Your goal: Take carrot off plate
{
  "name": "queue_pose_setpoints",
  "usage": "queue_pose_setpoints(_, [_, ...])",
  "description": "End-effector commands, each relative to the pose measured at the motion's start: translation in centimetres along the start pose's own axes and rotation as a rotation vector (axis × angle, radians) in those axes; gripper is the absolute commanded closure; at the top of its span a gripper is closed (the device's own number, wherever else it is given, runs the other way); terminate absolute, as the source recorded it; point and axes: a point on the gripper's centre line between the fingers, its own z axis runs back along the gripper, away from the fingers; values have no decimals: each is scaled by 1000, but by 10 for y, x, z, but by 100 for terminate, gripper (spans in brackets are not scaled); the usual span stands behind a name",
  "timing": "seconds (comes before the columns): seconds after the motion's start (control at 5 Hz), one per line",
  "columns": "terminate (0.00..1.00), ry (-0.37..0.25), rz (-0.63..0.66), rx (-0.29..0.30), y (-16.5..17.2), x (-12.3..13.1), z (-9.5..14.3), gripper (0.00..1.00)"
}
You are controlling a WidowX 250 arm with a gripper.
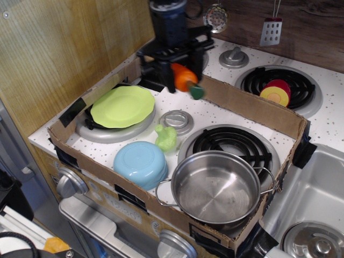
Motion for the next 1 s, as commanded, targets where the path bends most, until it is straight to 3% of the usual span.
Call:
queue_pose_setpoints(0.0, [0, 147, 186, -29, -24, -36, 17, 100])
queue_pose_setpoints(0.2, [0, 239, 291, -9, -27, -58, 17, 100])
queue_pose_setpoints(0.4, [0, 282, 383, -8, -31, -80, 12, 100])
queue_pose_setpoints(0.8, [0, 315, 470, -61, -40, -110, -3, 100])
